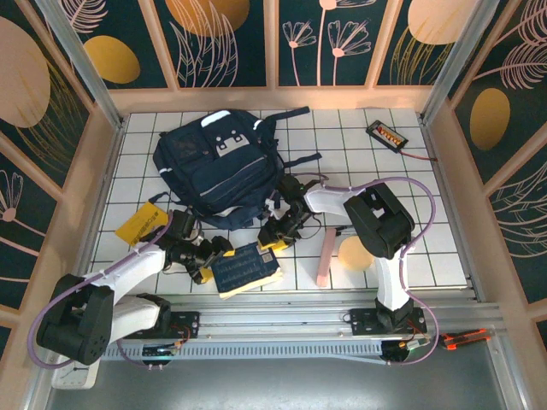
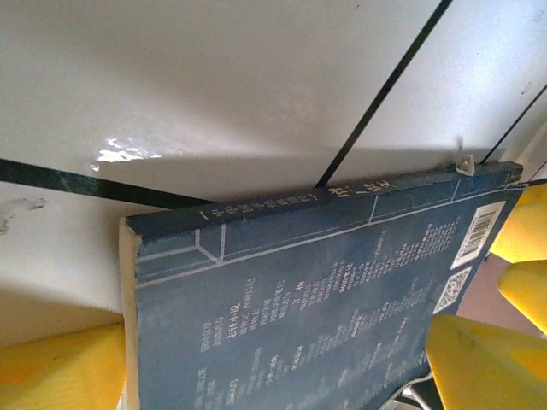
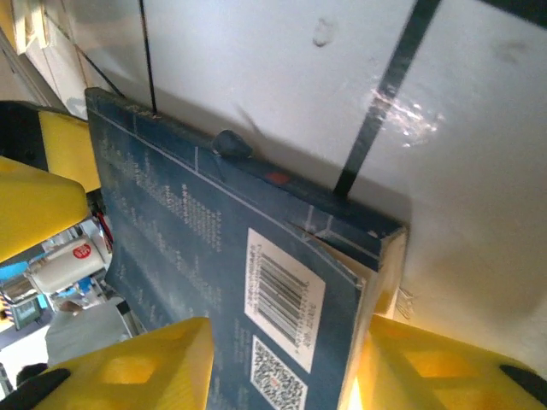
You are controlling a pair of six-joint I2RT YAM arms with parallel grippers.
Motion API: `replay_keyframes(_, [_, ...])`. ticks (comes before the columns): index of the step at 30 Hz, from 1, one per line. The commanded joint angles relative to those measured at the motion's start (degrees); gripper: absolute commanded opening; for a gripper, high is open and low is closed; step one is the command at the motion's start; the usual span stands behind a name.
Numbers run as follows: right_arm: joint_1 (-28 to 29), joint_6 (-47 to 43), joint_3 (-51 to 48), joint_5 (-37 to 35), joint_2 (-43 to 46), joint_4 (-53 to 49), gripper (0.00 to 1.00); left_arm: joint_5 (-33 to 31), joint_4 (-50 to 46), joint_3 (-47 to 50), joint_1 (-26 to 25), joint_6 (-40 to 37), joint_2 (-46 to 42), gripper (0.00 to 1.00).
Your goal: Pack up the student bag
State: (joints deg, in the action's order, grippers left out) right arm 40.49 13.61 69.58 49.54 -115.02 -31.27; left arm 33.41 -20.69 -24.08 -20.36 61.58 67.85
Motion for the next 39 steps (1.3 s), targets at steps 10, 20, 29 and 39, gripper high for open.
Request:
replay_keyframes(10, [-0.44, 0.76, -0.47, 1.16, 3.16, 0.91, 0.0, 4.69, 20.12, 0.94, -0.95, -2.24, 6.25, 0.91])
replay_keyframes(20, [-3.46, -0.06, -2.56, -1.67, 12.98, 4.37, 0.0, 3.26, 20.34, -0.35, -0.17, -4.14, 1.62, 0.99])
replay_keyframes(29, [-3.41, -12.56, 3.38, -14.22, 17.21, -1.49, 0.0, -10.82, 4.88, -14.76, 0.89, -30.06, -7.61, 0.99])
replay_keyframes(39, [-6.48, -18.7, 6.92, -16.08, 19.69, 0.04, 0.0, -13.51, 9.62, -19.89, 1.53, -60.28, -6.63, 0.99])
